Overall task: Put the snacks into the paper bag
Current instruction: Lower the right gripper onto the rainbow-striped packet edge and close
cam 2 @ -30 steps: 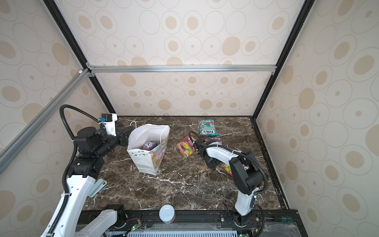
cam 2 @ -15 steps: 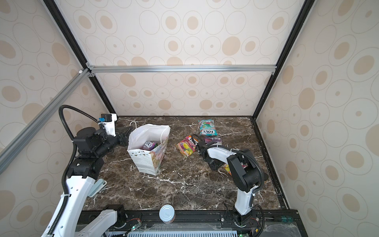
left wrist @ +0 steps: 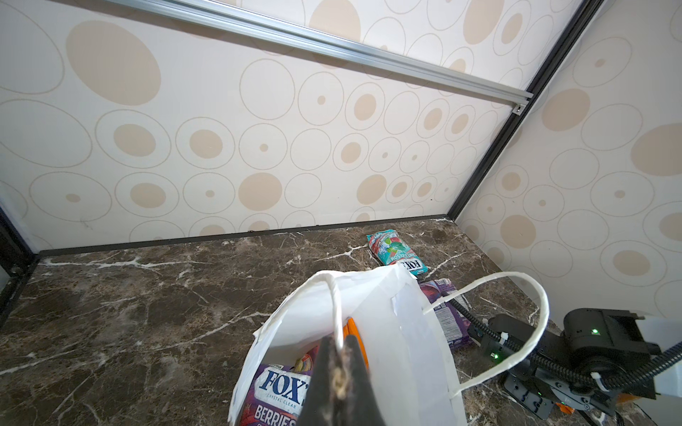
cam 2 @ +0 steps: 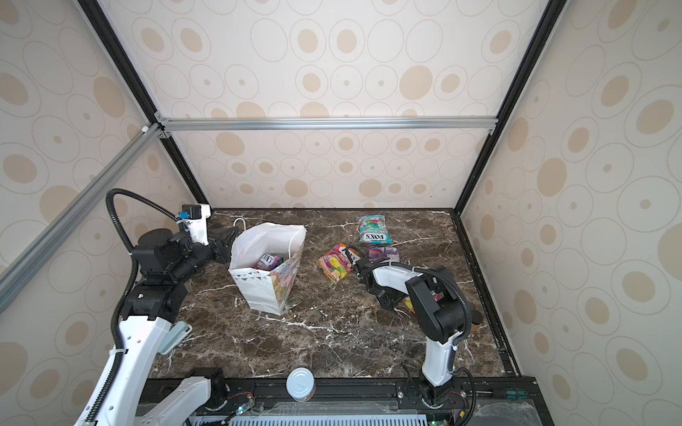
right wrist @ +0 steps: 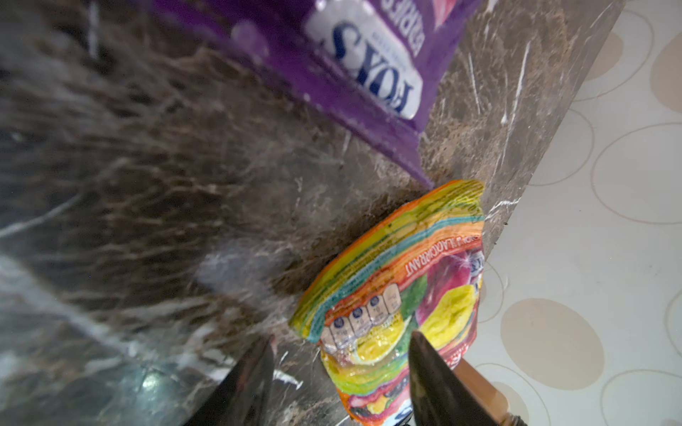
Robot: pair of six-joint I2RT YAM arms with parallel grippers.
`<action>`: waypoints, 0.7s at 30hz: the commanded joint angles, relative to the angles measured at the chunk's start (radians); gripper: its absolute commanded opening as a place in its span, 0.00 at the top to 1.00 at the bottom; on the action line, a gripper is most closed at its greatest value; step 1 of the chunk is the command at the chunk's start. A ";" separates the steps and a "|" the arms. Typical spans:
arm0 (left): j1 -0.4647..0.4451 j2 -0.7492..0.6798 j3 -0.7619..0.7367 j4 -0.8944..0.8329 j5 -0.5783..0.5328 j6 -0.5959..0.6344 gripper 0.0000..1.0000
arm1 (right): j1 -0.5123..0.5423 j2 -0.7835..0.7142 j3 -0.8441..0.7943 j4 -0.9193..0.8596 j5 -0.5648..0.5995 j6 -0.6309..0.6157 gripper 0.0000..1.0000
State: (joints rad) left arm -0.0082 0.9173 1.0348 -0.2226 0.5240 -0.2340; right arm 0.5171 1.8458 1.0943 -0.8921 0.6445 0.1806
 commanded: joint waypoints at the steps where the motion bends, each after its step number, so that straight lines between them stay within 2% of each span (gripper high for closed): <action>1: 0.002 -0.018 0.039 0.018 0.010 0.025 1.00 | -0.006 0.003 -0.006 -0.021 0.002 -0.004 0.41; 17: 0.002 -0.027 0.038 0.021 0.009 0.025 1.00 | -0.024 0.061 0.012 -0.035 0.014 -0.009 0.44; 19: 0.003 -0.026 0.038 0.020 0.013 0.024 1.00 | -0.026 0.066 0.012 -0.034 0.007 -0.011 0.53; 21: 0.002 -0.023 0.039 0.021 0.019 0.025 1.00 | -0.029 0.069 0.016 -0.037 -0.006 -0.006 0.57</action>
State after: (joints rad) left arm -0.0082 0.9104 1.0348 -0.2234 0.5247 -0.2340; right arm 0.4984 1.8942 1.1011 -0.9115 0.6575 0.1673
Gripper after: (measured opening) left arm 0.048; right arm 0.437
